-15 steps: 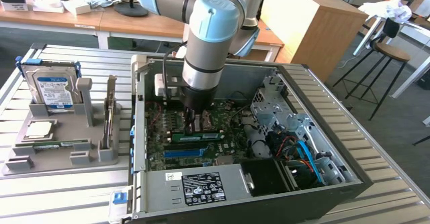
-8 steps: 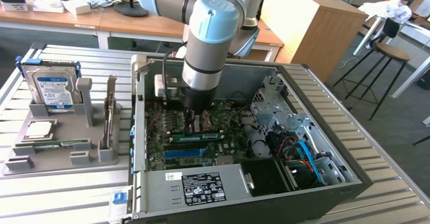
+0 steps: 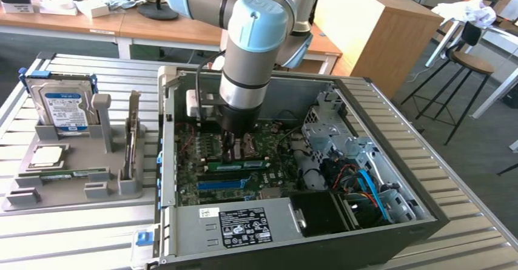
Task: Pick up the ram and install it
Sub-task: 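Press down the ram until it locks into place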
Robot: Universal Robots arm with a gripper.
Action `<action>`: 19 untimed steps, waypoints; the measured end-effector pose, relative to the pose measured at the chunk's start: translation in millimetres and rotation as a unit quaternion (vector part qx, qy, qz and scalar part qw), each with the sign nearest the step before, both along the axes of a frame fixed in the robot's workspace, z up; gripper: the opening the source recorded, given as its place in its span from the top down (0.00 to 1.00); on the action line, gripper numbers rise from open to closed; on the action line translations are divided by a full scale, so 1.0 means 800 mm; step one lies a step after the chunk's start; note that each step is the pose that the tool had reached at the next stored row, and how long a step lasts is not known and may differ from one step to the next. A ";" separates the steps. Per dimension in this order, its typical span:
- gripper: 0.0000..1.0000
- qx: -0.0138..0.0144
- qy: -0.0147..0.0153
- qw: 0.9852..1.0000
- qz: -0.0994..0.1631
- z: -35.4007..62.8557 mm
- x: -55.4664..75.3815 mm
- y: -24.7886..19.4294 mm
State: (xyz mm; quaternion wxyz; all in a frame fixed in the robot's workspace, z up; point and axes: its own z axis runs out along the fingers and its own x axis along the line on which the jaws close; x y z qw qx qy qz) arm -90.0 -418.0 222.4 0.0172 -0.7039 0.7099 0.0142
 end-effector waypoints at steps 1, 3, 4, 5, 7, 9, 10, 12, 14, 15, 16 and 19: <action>0.90 0.000 0.000 1.000 0.000 0.001 0.000 0.0001; 0.90 0.000 0.000 1.000 0.000 0.004 0.000 -0.0001; 0.90 0.000 0.000 1.000 0.000 0.006 0.000 -0.0001; 0.90 0.000 0.000 1.000 0.000 0.008 0.000 -0.0001; 0.90 0.000 0.000 1.000 0.000 0.012 0.000 -0.0001; 0.90 0.000 0.000 1.000 0.000 0.016 0.000 -0.0001; 0.90 0.000 0.000 1.000 0.000 0.019 0.000 -0.0001; 0.90 0.000 0.000 1.000 0.000 0.023 0.000 -0.0001; 0.90 0.000 0.000 1.000 0.000 0.029 0.000 -0.0001; 0.90 0.000 0.000 1.000 0.000 0.032 0.000 -0.0001; 0.90 0.000 0.000 1.000 0.000 0.034 0.000 -0.0001; 0.90 0.000 0.000 1.000 0.000 0.042 0.000 -0.0001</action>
